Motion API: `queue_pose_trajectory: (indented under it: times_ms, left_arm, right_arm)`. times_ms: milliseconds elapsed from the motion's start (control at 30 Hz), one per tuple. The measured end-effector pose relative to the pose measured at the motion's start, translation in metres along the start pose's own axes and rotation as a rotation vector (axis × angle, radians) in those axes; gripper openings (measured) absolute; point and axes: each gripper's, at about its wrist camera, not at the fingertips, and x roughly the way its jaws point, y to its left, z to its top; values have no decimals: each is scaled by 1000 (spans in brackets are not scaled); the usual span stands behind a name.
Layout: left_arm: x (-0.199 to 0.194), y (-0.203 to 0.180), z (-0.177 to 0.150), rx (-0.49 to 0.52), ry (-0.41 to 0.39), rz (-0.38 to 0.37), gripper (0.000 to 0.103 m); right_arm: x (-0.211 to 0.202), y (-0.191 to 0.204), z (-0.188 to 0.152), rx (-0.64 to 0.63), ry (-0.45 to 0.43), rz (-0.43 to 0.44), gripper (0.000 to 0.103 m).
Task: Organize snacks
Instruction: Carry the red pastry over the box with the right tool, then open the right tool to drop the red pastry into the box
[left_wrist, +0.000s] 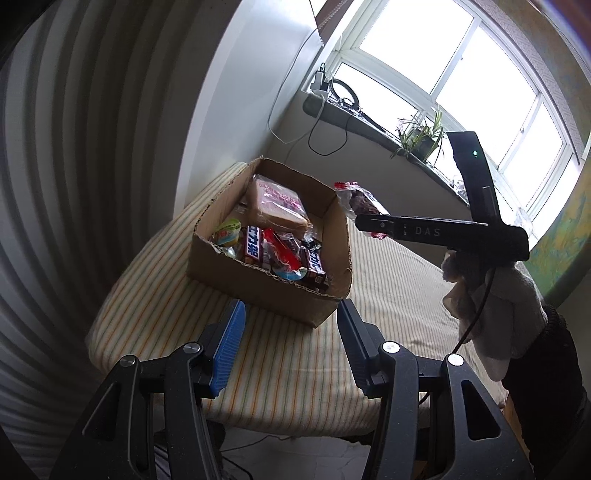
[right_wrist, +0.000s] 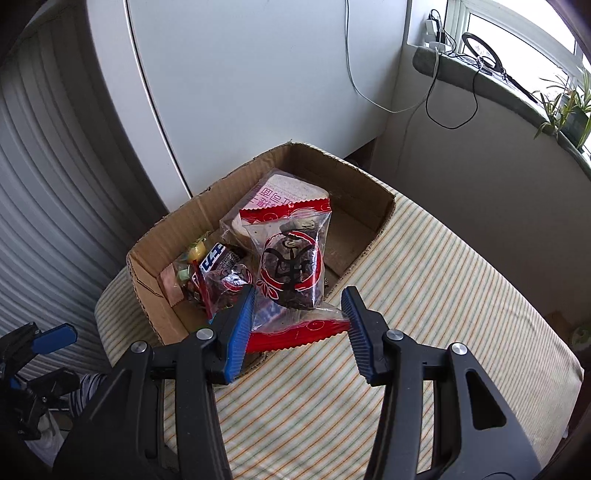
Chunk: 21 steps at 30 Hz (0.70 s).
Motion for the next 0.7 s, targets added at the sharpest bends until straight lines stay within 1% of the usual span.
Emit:
queue_pose_trajectory:
  times_ms: [400,700]
  left_arm:
    - [-16,14,-8,-9,-6,5,51]
    - [-25,10,-10,1,-17,7,51]
  right_arm:
    - [12,22,9,-9,19,-6,50]
    - [3,24,6,-10,10,-21,51]
